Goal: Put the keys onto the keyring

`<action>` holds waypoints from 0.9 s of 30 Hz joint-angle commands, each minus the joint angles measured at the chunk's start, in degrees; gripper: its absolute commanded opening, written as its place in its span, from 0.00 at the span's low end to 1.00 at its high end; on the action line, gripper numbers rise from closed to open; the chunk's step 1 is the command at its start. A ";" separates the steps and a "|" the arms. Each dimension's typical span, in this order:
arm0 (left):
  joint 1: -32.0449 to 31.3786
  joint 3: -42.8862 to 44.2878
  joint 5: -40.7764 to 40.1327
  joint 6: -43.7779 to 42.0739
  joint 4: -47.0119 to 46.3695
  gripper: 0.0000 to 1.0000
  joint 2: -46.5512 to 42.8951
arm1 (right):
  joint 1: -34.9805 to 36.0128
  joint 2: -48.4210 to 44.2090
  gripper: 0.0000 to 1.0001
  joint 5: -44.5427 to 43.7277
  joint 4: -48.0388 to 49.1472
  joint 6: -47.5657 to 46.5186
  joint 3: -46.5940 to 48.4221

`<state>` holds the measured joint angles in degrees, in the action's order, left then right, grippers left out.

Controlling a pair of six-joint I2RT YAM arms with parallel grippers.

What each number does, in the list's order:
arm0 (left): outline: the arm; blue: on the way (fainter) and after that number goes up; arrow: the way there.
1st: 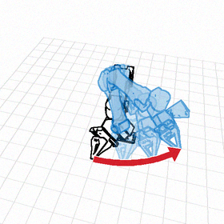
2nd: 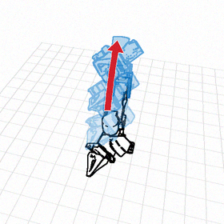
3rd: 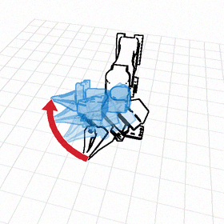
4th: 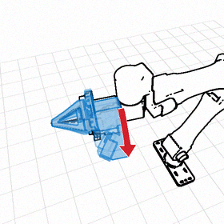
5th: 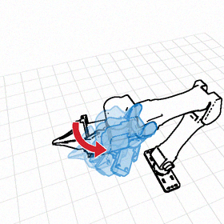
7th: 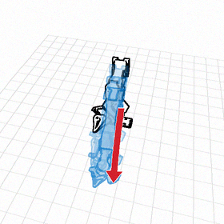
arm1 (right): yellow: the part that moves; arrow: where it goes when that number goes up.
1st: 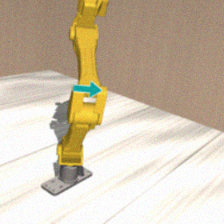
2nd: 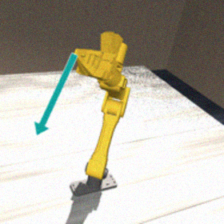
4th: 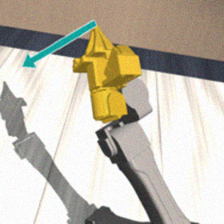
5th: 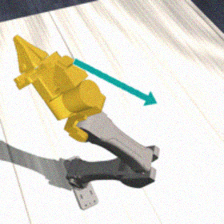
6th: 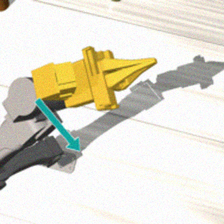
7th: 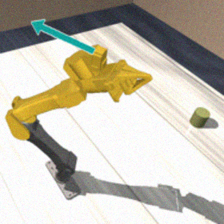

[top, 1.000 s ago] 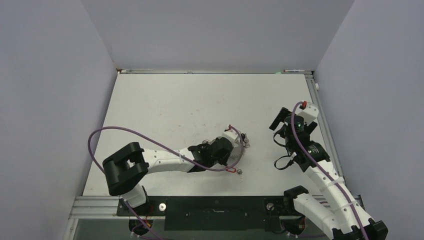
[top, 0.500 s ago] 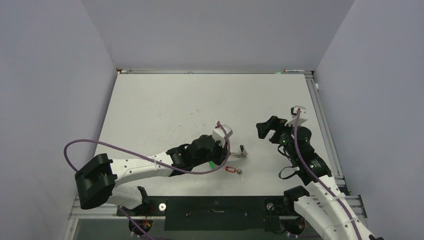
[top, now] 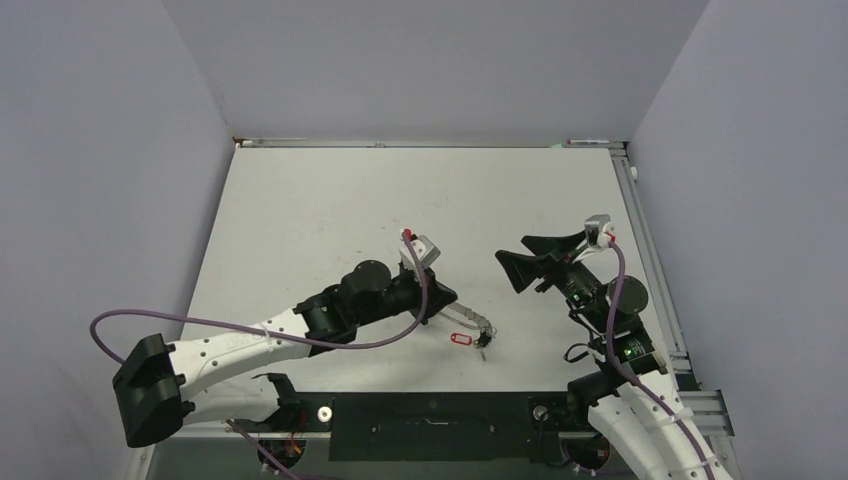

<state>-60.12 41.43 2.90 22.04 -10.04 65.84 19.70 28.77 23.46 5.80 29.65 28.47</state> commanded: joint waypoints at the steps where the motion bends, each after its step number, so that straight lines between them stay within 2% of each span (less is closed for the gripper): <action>1: 0.96 -0.13 3.50 0.96 -5.44 0.00 -5.50 | 0.51 0.29 0.81 9.96 11.04 0.02 -0.25; 9: 2.20 -2.18 3.53 2.85 -5.16 0.00 -12.02 | 0.68 0.77 0.73 22.61 20.41 1.84 -3.14; 15: 3.54 -4.17 3.79 3.83 -6.02 0.00 -14.88 | 2.51 4.88 0.69 30.21 32.90 7.65 -6.11; 18: 4.22 -5.00 3.83 4.09 -6.12 0.00 -15.49 | 5.46 6.92 0.68 30.16 34.10 6.05 -6.64; 27: 6.37 -6.73 4.47 4.89 -6.22 0.00 -17.97 | 18.89 14.86 0.61 22.32 25.97 -8.03 -5.35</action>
<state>-54.89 34.72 6.35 25.96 -10.76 50.06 34.89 41.17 48.99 31.73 29.04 21.85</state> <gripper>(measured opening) 0.004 0.611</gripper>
